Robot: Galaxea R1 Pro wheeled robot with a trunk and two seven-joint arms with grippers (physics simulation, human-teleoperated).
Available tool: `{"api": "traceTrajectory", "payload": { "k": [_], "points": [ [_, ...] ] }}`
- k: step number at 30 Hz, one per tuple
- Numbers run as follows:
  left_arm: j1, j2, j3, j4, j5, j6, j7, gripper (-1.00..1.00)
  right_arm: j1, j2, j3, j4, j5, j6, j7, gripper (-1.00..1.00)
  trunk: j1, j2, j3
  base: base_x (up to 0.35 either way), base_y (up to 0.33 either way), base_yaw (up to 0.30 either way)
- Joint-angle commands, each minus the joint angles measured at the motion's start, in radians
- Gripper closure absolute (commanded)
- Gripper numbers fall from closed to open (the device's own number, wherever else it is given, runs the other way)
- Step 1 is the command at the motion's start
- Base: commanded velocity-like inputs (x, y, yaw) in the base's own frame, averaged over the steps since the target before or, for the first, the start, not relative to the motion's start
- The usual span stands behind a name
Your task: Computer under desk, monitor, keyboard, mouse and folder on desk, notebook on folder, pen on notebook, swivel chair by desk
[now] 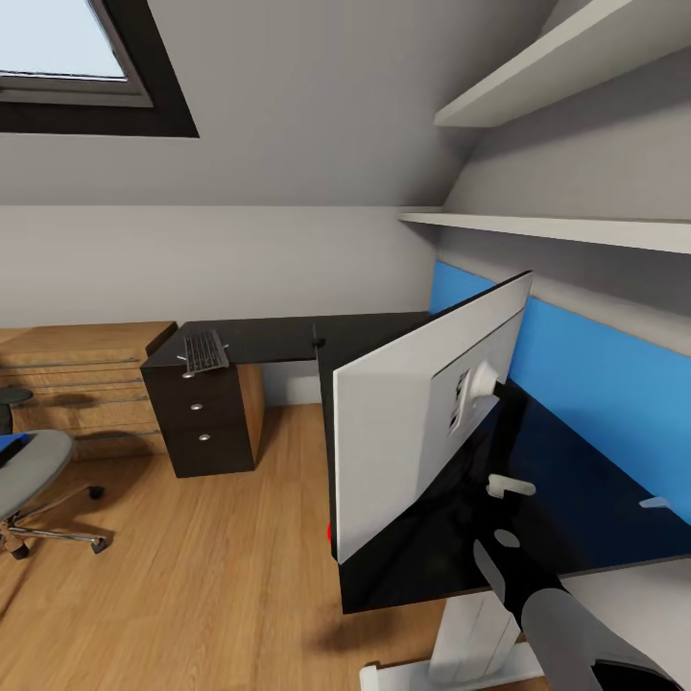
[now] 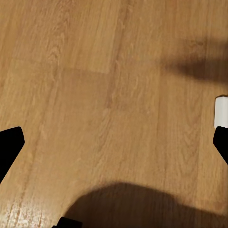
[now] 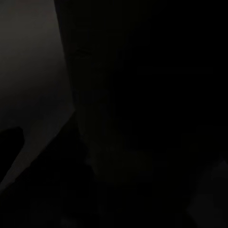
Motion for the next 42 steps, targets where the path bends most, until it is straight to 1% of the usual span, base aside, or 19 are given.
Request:
{"api": "traceTrajectory", "payload": {
  "k": [1, 14, 31, 42],
  "points": [
    [-0.001, -0.001, 0.002, 0.0, 0.002, -0.003, 0.001, -1.0, -0.001, 0.0, -0.002, 0.002, 0.0, -0.004, 0.0, -1.0, 0.0, 0.0, -0.001, -0.022, 0.0, 0.0],
    [-0.001, -0.001, 0.002, 0.0, 0.002, -0.002, 0.001, -1.0, -0.001, 0.0, -0.002, 0.014, 0.001, -0.005, 0.001, -1.0, 0.0, 0.0, -0.001, -0.151, 0.0, 0.0],
    [-0.001, -0.001, 0.002, 0.0, 0.002, -0.003, 0.001, -1.0, -0.001, 0.0, -0.002, 0.015, 0.001, -0.005, 0.001, -1.0, 0.0, 0.0, -0.001, -0.039, 0.0, 0.0],
    [-0.001, -0.001, 0.002, 0.0, 0.002, -0.002, 0.001, -1.0, -0.001, 0.004, 0.002, 0.031, 0.003, -0.007, 0.006, -1.0, 0.0, 0.0, -0.001, -0.242, 0.0, 0.0]
  ]
}}
